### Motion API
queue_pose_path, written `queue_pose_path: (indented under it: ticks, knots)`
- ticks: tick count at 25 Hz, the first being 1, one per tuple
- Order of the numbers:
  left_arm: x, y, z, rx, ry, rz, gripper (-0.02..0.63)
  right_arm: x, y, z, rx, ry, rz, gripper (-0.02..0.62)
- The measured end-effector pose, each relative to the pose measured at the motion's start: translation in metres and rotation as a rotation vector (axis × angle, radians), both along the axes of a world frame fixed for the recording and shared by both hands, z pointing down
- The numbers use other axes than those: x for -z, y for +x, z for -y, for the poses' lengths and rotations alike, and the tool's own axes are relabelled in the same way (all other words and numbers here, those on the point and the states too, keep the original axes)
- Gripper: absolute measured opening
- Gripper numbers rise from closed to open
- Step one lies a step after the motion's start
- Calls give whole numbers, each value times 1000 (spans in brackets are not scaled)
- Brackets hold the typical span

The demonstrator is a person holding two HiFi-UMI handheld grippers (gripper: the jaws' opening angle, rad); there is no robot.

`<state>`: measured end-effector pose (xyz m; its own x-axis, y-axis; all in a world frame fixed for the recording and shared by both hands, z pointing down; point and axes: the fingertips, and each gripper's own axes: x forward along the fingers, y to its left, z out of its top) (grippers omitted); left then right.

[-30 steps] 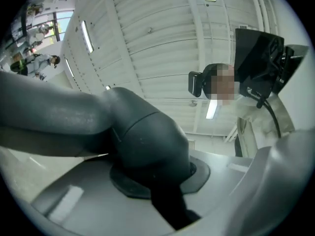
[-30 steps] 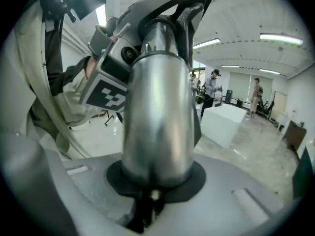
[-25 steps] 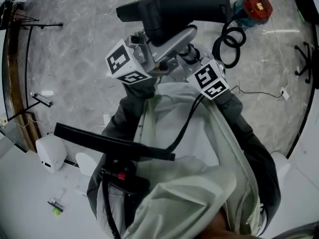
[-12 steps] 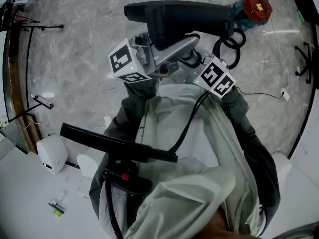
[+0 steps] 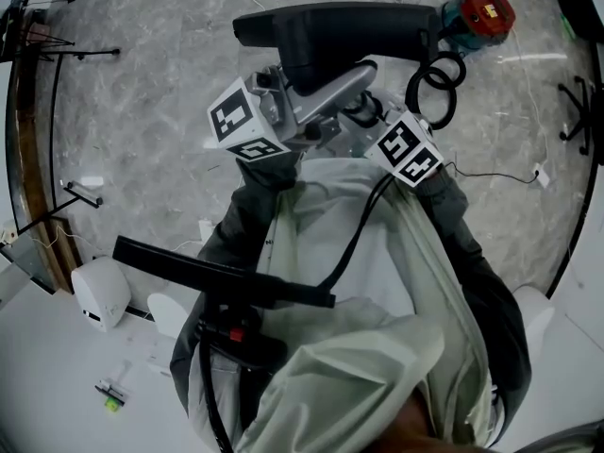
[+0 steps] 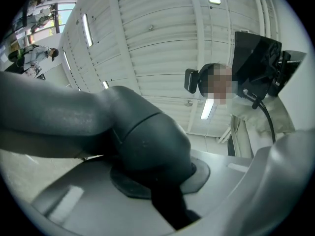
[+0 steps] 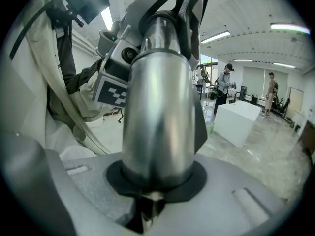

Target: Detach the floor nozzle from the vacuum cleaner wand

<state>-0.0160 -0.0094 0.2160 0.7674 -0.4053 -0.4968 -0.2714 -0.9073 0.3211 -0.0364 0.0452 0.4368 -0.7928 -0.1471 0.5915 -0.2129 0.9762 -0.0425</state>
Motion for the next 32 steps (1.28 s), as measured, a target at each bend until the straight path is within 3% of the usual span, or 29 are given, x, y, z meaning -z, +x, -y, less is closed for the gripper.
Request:
queue_pose_path:
  ticks: [3, 5, 7, 9, 12, 18, 23, 28, 32]
  knots:
    - [5, -7, -3, -19, 10, -49, 78, -3, 2, -2, 11, 8, 6, 69]
    - [19, -32, -1, -25, 18, -185, 77, -4, 9, -1, 6, 10, 20, 69]
    - [31, -67, 6, 16, 25, -305, 77, -1, 16, 4, -21, 16, 32, 69]
    - [31, -94, 13, 93, 12, -329, 77, 7, 22, 10, -66, 32, 48, 69]
    - [7, -107, 15, 176, -48, -253, 77, 21, 35, 22, -139, 66, 96, 69]
    - [-68, -82, 10, 227, -222, 35, 78, 39, 57, 48, -246, 100, 127, 69]
    - [-86, -76, 4, 210, -287, -2, 78, 50, 55, 55, -264, 134, 129, 69]
    - [-95, -67, -4, 213, -293, 43, 78, 47, 55, 52, -258, 133, 122, 69]
    - [-93, -66, -10, 200, -292, 15, 78, 45, 52, 46, -241, 125, 115, 69]
